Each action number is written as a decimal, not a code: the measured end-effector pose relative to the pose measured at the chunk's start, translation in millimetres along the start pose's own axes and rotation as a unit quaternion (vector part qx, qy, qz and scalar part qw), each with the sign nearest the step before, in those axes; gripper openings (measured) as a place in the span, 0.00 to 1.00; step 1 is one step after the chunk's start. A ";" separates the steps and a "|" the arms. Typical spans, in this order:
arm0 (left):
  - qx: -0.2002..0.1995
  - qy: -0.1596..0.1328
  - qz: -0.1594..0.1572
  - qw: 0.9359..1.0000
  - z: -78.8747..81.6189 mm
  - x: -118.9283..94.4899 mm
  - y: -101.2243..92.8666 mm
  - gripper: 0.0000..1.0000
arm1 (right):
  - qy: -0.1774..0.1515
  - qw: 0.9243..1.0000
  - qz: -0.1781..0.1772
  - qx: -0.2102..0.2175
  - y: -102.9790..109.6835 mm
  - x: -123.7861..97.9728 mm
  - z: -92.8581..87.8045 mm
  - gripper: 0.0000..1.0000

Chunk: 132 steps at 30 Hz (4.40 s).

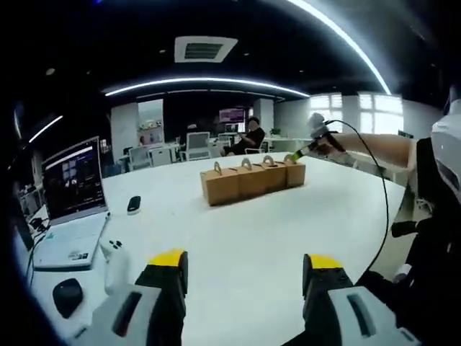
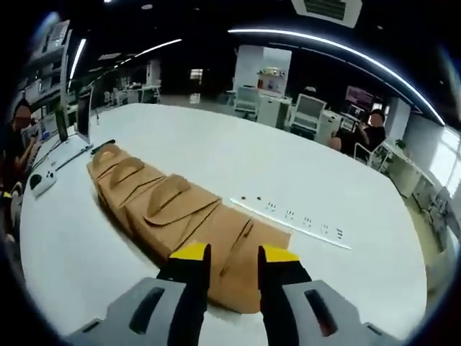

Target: Pick up one paper box from the group, open the paper box, and remove the item inside

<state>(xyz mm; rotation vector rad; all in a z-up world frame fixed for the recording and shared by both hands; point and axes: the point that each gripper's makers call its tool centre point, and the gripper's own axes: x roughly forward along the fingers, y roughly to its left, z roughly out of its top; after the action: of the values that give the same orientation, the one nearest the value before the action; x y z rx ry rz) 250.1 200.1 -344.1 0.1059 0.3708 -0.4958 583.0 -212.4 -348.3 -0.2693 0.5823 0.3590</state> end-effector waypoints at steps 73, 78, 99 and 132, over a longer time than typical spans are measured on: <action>-0.001 -0.002 -0.061 0.998 8.5 13.3 -57.1 0.64 | -0.088 0.919 0.296 -0.246 230.6 -166.4 -41.6 0.03; 0.004 0.005 -0.064 0.998 4.1 12.2 -58.2 0.64 | -0.084 0.897 0.330 -0.283 252.0 -165.1 -50.0 0.03; -0.003 0.014 -0.063 0.998 -7.6 10.2 -49.6 0.64 | -0.084 0.864 0.369 -0.333 276.1 -131.9 -38.2 0.03; -0.007 0.011 -0.062 0.998 -10.5 5.9 -48.5 0.63 | -0.069 0.875 0.357 -0.320 275.0 -122.5 -50.1 0.03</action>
<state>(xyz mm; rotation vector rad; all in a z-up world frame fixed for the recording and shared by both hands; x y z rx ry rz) 228.1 157.0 -356.6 0.0752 0.4050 -0.6149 352.9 -12.2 -358.0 -0.6612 0.3860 1.2910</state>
